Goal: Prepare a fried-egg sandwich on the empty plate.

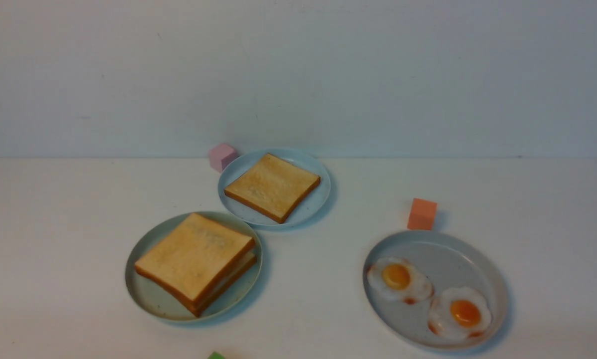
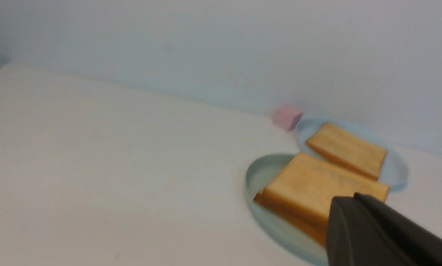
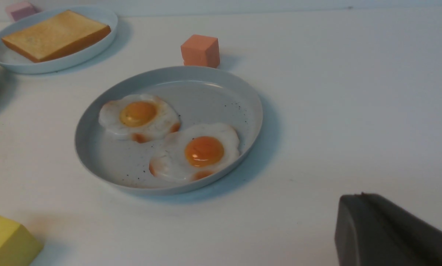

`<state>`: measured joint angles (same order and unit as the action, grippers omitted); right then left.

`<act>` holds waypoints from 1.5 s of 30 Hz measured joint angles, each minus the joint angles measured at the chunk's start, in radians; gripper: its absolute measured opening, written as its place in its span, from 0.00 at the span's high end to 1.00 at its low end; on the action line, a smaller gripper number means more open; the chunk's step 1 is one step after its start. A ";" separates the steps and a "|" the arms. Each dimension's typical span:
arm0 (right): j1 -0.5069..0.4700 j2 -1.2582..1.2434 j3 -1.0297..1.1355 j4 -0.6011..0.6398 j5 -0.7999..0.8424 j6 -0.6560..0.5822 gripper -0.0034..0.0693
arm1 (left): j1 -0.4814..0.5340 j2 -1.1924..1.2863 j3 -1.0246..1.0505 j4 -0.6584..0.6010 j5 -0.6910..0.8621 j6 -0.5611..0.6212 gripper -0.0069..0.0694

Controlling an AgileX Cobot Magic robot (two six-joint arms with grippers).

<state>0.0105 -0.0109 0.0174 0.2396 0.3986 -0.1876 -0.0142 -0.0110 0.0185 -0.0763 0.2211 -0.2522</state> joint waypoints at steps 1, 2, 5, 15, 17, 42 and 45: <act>0.000 0.000 0.000 0.000 0.001 0.000 0.94 | 0.013 0.000 0.005 -0.001 0.086 -0.016 0.93; 0.000 0.000 0.000 0.000 0.001 0.000 0.94 | 0.015 0.000 0.009 -0.002 0.120 -0.020 0.93; 0.000 0.000 0.000 0.000 0.001 0.000 0.94 | 0.015 0.000 0.013 -0.009 0.167 -0.025 0.93; 0.000 0.000 0.000 0.000 0.001 0.000 0.93 | 0.015 0.000 0.013 -0.013 0.168 -0.029 0.93; 0.000 0.000 0.000 0.000 0.001 0.000 0.93 | 0.015 0.000 0.013 -0.013 0.168 -0.029 0.93; 0.000 0.000 0.000 0.000 0.001 0.000 0.90 | 0.015 0.000 0.013 -0.015 0.168 -0.029 0.93; 0.000 0.000 0.000 0.000 0.001 0.000 0.89 | 0.015 0.000 0.013 -0.015 0.168 -0.029 0.92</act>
<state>0.0105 -0.0109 0.0174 0.2396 0.3994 -0.1876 0.0005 -0.0110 0.0313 -0.0915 0.3890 -0.2812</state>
